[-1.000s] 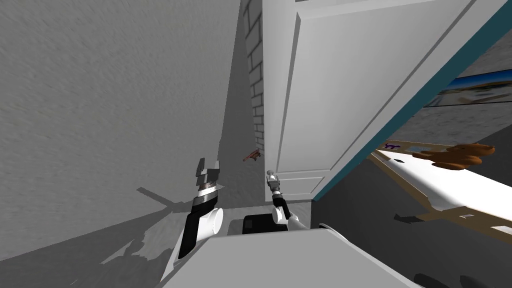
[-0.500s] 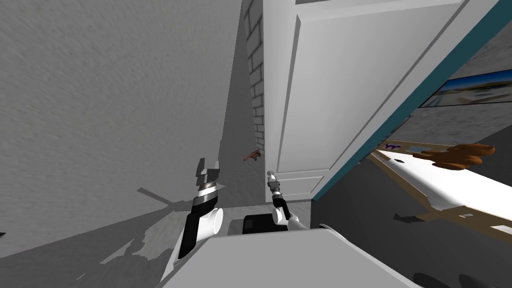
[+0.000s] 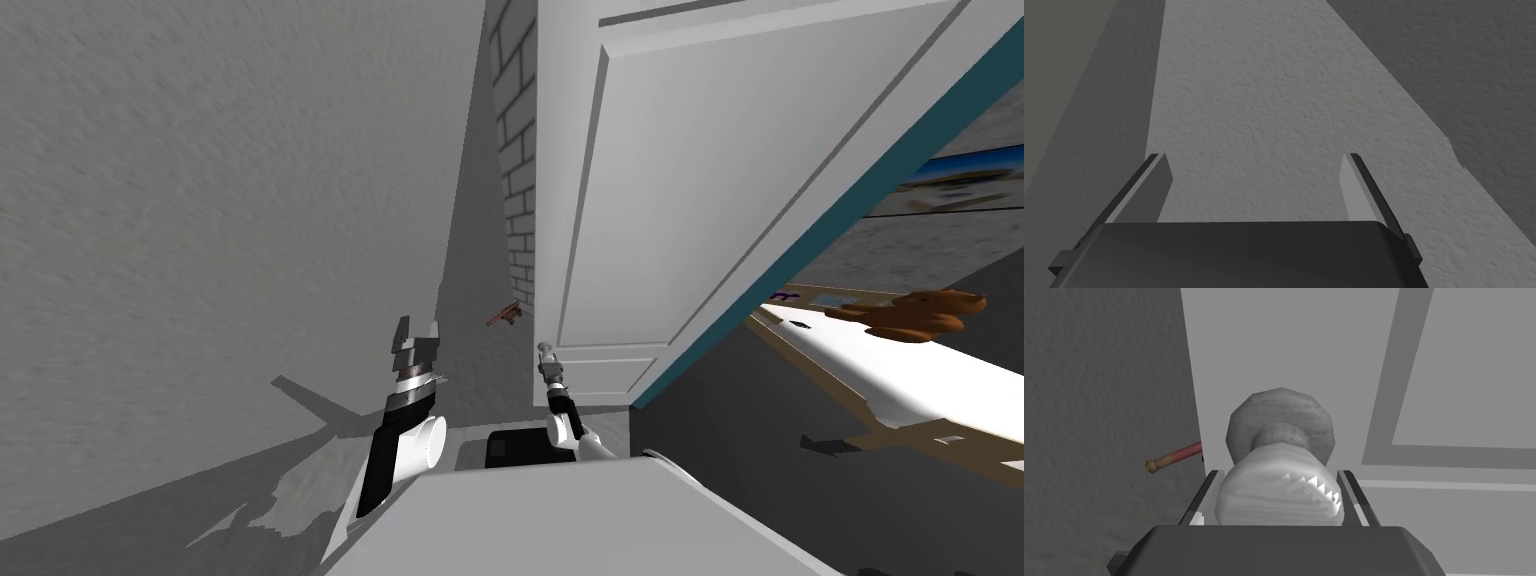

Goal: Push the door open

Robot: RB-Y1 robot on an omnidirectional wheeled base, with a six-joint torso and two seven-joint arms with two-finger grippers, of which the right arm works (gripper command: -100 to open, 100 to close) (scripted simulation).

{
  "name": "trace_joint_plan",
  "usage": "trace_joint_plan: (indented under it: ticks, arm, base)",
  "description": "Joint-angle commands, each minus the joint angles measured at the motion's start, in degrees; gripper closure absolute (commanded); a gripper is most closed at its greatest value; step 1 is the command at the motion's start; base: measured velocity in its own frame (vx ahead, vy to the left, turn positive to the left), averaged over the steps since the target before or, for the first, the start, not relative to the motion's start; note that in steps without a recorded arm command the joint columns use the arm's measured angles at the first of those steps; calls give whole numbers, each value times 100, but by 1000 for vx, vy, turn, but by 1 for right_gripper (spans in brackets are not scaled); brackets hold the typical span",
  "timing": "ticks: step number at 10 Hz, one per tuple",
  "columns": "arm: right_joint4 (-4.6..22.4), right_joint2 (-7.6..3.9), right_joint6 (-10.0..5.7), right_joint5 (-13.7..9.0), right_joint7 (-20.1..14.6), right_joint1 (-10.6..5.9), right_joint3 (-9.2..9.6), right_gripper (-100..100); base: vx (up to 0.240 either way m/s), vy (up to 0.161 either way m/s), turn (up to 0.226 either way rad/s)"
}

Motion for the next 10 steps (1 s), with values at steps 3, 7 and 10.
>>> trace_joint_plan:
  ticks: [3,7,10]
  arm:
    - [88,-41,-91,-181,2,-178,-255,100]
    - [113,25,-67,-291,35,-188,-373,100]
    - [116,-40,-98,-364,67,-206,-469,100]
  base:
    - [201,90,-66]
    - [168,68,-58]
    - [116,35,-25]
